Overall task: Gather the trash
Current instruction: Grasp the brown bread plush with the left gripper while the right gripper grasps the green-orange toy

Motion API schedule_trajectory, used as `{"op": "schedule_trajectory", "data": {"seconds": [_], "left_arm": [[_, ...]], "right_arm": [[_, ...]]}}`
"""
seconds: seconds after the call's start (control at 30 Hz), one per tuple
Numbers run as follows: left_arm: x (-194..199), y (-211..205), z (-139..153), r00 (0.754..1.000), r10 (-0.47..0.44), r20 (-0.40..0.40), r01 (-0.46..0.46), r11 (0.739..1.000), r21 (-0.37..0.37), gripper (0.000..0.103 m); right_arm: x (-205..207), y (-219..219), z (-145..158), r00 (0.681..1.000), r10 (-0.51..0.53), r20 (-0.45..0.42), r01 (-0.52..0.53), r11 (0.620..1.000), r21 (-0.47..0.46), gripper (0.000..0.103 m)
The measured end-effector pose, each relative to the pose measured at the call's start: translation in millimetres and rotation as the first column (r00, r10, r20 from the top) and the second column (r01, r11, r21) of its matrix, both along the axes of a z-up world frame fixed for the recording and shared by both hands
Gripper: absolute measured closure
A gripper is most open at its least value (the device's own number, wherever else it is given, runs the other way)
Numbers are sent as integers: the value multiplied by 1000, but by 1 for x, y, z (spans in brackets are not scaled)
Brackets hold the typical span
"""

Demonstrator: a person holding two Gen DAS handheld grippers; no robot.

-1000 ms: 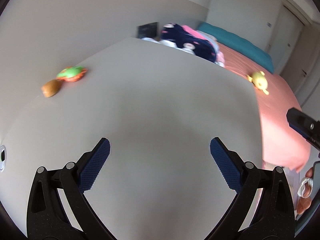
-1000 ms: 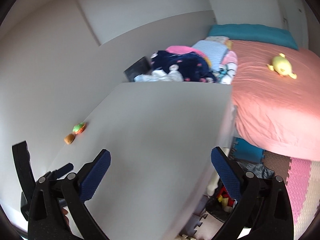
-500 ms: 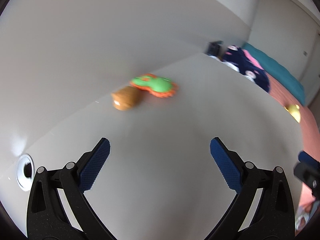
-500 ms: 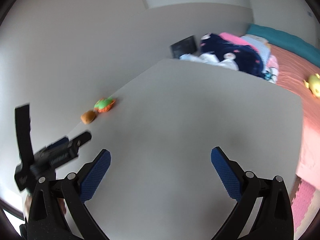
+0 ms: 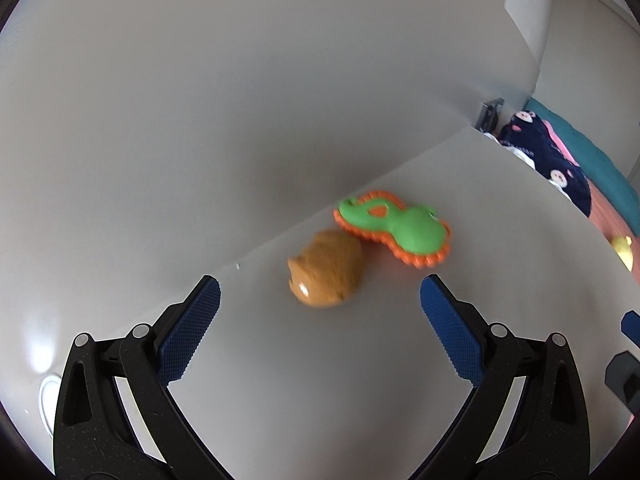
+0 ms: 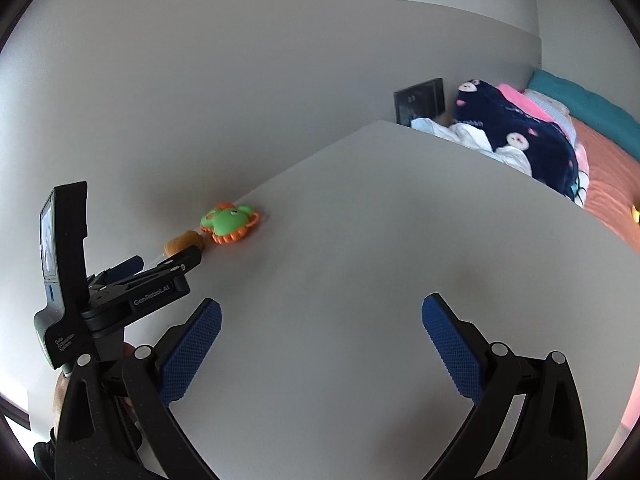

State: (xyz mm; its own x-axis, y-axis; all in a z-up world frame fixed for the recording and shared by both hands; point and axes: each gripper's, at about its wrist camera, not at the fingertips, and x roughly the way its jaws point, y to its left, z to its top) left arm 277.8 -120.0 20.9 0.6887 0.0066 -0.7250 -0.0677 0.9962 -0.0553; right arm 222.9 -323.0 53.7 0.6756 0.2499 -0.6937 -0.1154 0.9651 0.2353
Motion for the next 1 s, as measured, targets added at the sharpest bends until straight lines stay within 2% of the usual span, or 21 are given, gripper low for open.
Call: {"op": "schedule_trajectory", "data": {"seconds": [0.17,0.3,0.37,0.4,0.43,0.73,0.83,1.0], "left_arm": [[13,1,-2,1000,-9,-18,9,1000,12,22],[22,1,-5,999,-8,-42,10,999,42,30],[27,2,-8,998,-7,-69,11,999,49,46],[30,5,-11,996,-8,-90,12,999,34,59],[29,8,-10,997,-1,-81,4,999,40,67],[13,30,-3,997,75,-28,-77,995,-63,67],[-3,45,0,994,108,-7,-108,989,-100,67],[-10,52,2,994,107,-17,-108,991,-77,67]], "right_arm": [[15,5,0,1000,6,1,-6,1000,25,3],[33,8,-1,999,25,-23,-23,997,72,3],[41,10,-2,999,36,-28,-33,995,90,3],[45,13,-2,998,52,-29,-49,993,103,3],[50,17,-2,998,64,-30,-60,993,106,3],[84,61,-2,987,162,-3,-162,987,-3,3],[99,76,-5,982,188,-11,-188,981,-47,9],[124,96,-13,965,256,-50,-258,964,-59,12]]}}
